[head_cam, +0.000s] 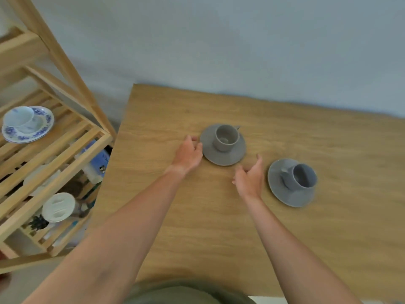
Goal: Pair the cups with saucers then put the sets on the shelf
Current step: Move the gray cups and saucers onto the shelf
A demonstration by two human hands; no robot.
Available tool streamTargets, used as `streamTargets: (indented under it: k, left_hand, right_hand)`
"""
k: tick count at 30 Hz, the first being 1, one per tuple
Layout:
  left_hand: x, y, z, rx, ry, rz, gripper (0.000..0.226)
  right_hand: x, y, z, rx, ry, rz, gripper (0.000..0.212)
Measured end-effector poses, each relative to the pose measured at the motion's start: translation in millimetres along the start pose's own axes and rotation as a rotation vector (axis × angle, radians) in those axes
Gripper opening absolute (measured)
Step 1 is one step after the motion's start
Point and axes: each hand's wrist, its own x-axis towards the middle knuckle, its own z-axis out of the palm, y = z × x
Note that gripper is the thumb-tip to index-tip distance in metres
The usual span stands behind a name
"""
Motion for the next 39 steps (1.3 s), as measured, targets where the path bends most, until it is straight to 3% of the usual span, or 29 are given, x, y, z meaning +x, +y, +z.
streamTargets:
  k: [6, 11, 17, 26, 33, 39]
  left_hand:
    - [4.1, 11.3, 17.5, 0.022, -0.04, -0.034, 0.045]
    - [8.6, 9.9, 12.8, -0.026, -0.092, -0.073, 0.057]
    - [-13.0, 1.1, 3.7, -0.262, -0.087, -0.184, 0.045]
    - [-42.0, -29.1, -21.1, -0.362, -0.019, -0.254, 0.046]
    - [-64.5, -74.1, -87.4, -0.417, 0.047, -0.245, 0.057]
    - [-89.2, -119.6, -168.5, -0.431, 0.203, -0.24, 0.055]
  right_hand:
    - [32.5, -25.0, -8.5, -0.033, -0.224, -0.007, 0.066]
    - [43.6, -23.6, -1.1, 0.014, -0.256, 0.045, 0.052]
    - [32.5, -19.0, -1.2, 0.067, -0.306, 0.097, 0.066]
    - [-10.5, -27.2, 13.3, 0.017, -0.369, 0.075, 0.075]
    - [-55.4, -42.3, 73.7, -0.028, -0.462, 0.024, 0.078]
    - [-99.8, -63.1, 153.6, -0.103, -0.588, -0.039, 0.07]
